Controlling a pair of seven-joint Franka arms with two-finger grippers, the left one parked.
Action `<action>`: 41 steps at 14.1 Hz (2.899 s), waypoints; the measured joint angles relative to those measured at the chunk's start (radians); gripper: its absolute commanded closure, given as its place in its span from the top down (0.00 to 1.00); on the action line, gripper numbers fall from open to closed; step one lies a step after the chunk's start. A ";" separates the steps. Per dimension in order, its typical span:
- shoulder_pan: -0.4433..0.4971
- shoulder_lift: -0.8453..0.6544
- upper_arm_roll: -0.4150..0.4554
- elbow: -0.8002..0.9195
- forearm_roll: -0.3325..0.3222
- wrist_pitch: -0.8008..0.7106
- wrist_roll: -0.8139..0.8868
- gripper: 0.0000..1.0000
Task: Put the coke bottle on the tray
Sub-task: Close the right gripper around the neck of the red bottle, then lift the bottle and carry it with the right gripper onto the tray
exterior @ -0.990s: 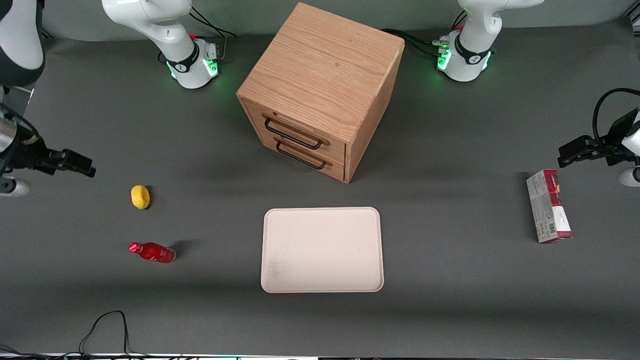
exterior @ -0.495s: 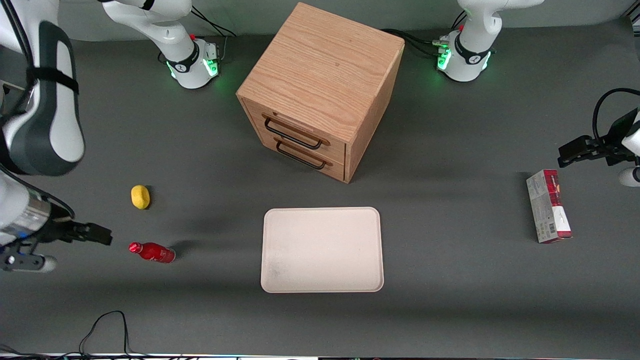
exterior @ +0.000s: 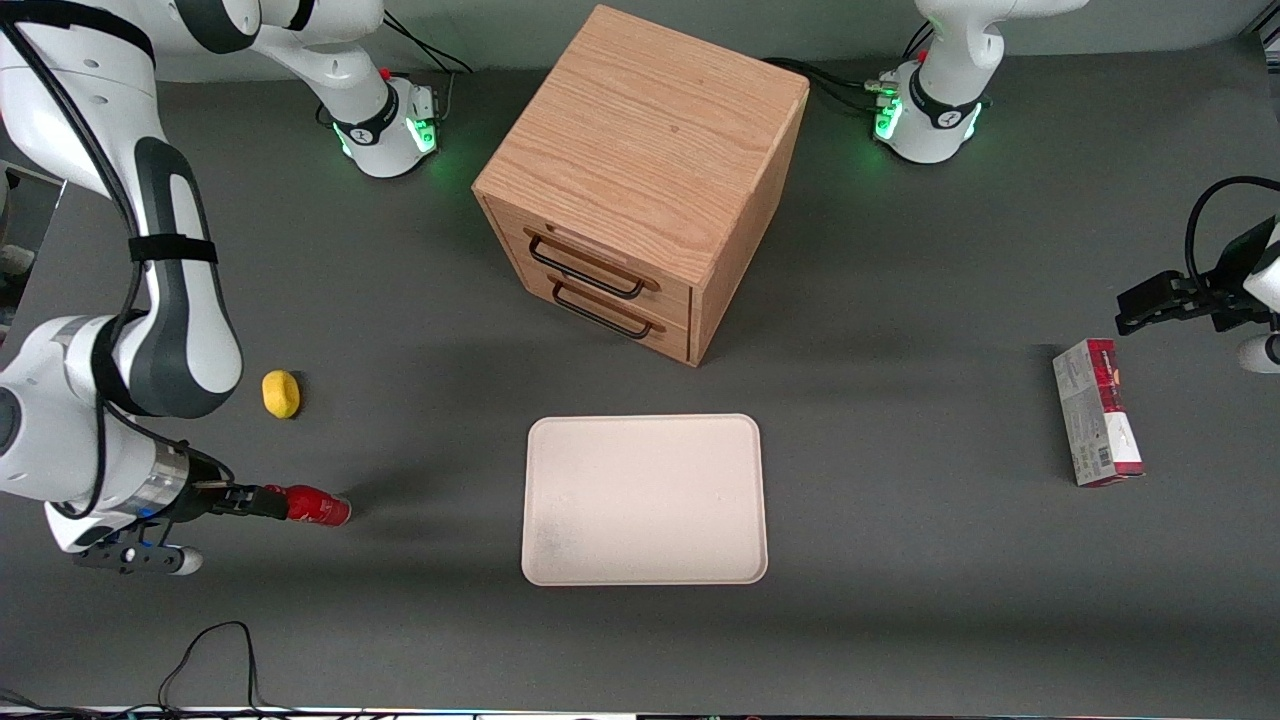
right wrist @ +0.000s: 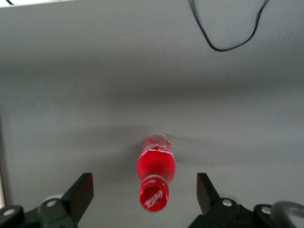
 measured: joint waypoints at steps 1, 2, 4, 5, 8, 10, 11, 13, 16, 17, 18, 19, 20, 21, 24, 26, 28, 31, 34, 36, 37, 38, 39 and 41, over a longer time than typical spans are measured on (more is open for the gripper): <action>-0.002 0.000 0.001 -0.026 0.000 0.030 -0.002 0.97; -0.002 0.000 0.001 -0.048 0.000 0.053 -0.004 0.97; -0.003 -0.001 0.002 -0.079 0.000 0.074 -0.007 0.93; -0.003 -0.002 0.003 -0.089 0.000 0.076 -0.011 0.84; -0.003 -0.006 0.003 -0.106 0.000 0.079 -0.018 0.16; -0.003 -0.008 0.003 -0.106 0.000 0.079 -0.020 0.00; -0.003 -0.009 0.003 -0.106 0.000 0.079 -0.021 0.00; -0.004 -0.010 0.003 -0.106 0.001 0.079 -0.023 0.00; -0.006 -0.011 0.004 -0.104 0.002 0.081 -0.023 0.00; -0.006 -0.013 0.005 -0.097 0.002 0.083 -0.023 0.00; -0.004 -0.020 0.006 -0.086 0.002 0.079 -0.023 0.00; -0.001 -0.037 0.009 -0.076 -0.001 0.070 -0.024 0.00; 0.005 -0.064 0.011 -0.065 -0.008 0.052 -0.025 0.00; 0.016 -0.100 0.013 -0.050 -0.020 0.012 -0.025 0.00; 0.051 -0.180 0.017 0.059 -0.045 -0.190 0.016 0.00; 0.076 -0.199 0.061 0.129 -0.085 -0.253 0.108 0.00; 0.092 -0.188 0.165 0.167 -0.153 -0.261 0.255 0.00; 0.140 -0.124 0.279 0.213 -0.207 -0.254 0.476 0.00; 0.177 -0.037 0.317 0.280 -0.232 -0.226 0.551 0.00; 0.189 0.010 0.318 0.298 -0.232 -0.178 0.561 0.00; 0.193 0.037 0.319 0.302 -0.232 -0.143 0.569 0.00; 0.198 0.070 0.319 0.303 -0.232 -0.096 0.576 0.00; 0.202 0.106 0.319 0.303 -0.232 -0.049 0.580 0.00; 0.208 0.171 0.319 0.304 -0.233 0.018 0.582 0.00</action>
